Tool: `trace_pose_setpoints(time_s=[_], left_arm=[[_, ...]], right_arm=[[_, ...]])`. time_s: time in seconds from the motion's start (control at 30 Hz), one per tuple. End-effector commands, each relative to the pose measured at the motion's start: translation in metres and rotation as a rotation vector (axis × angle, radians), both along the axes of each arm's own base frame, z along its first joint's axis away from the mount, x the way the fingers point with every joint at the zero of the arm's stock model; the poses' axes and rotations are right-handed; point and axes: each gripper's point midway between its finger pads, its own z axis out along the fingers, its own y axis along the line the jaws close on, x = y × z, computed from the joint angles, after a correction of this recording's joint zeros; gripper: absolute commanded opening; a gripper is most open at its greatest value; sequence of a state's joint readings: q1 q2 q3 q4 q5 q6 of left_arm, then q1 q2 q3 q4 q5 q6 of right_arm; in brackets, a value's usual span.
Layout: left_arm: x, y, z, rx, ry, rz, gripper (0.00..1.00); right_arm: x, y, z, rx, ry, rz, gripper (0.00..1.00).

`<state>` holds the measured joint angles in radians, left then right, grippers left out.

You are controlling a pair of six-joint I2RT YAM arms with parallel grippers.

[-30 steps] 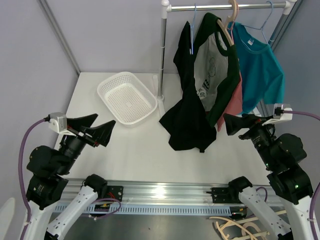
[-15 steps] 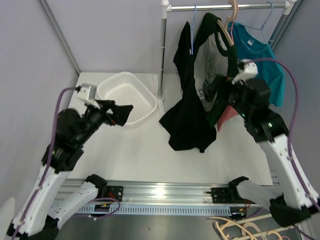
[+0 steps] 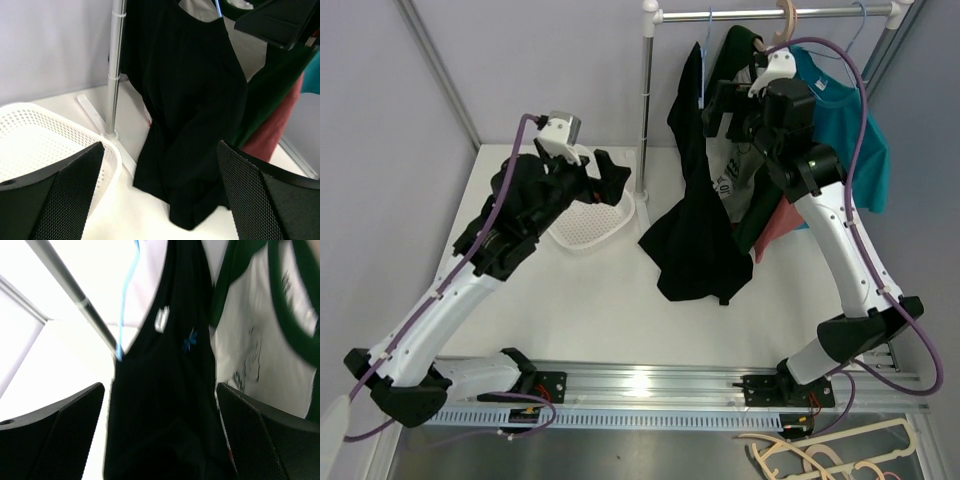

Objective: Remove the t-shirt from the hanger

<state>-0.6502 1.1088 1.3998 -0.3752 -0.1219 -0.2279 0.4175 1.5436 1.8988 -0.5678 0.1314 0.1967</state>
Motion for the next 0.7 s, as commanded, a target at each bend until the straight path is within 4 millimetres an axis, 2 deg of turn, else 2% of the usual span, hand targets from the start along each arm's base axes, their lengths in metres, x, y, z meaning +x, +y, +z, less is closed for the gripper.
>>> trace_pose_setpoints(time_s=[0.0,0.13,0.17,0.2,0.27,0.33,0.37,0.4,0.47,0.5,0.53,0.6,0.67], left_arm=[[0.015,-0.001,0.023,0.048,-0.088,0.072,1.0],[0.027,-0.016,0.016,0.073,-0.093,0.074,0.99],[0.03,-0.02,0.014,0.078,-0.091,0.07,1.0],[0.03,-0.025,0.013,0.079,-0.092,0.059,0.99],[0.033,-0.033,0.014,0.081,-0.109,0.049,0.99],[0.033,-0.038,0.016,0.091,-0.127,0.044,0.99],[0.034,-0.04,0.017,0.088,-0.138,0.044,0.99],[0.035,-0.044,0.017,0.092,-0.143,0.037,1.0],[0.036,-0.046,0.019,0.093,-0.152,0.037,1.0],[0.037,-0.047,0.02,0.09,-0.157,0.036,0.99],[0.037,-0.048,0.019,0.091,-0.156,0.034,0.99],[0.038,-0.051,0.02,0.09,-0.161,0.024,1.0],[0.039,-0.053,0.019,0.093,-0.16,0.022,0.99]], right_arm=[[0.01,0.002,0.038,-0.006,-0.12,-0.005,0.99],[0.02,0.008,0.048,0.001,-0.145,0.009,0.98],[0.027,0.012,0.043,-0.004,-0.134,0.009,0.97],[0.028,0.012,0.051,0.003,-0.15,0.007,0.97],[0.041,0.017,0.044,-0.01,-0.14,0.009,0.96],[0.047,0.02,0.051,-0.011,-0.159,0.007,0.94],[0.051,0.021,0.051,-0.014,-0.159,0.005,0.9],[0.06,0.025,0.041,-0.026,-0.143,0.005,0.89],[0.066,0.026,0.049,-0.024,-0.163,-0.001,0.86],[0.074,0.03,0.038,-0.038,-0.144,0.001,0.86],[0.075,0.031,0.046,-0.029,-0.163,0.001,0.82],[0.08,0.032,0.046,-0.031,-0.163,0.0,0.75],[0.086,0.035,0.044,-0.032,-0.165,-0.001,0.72]])
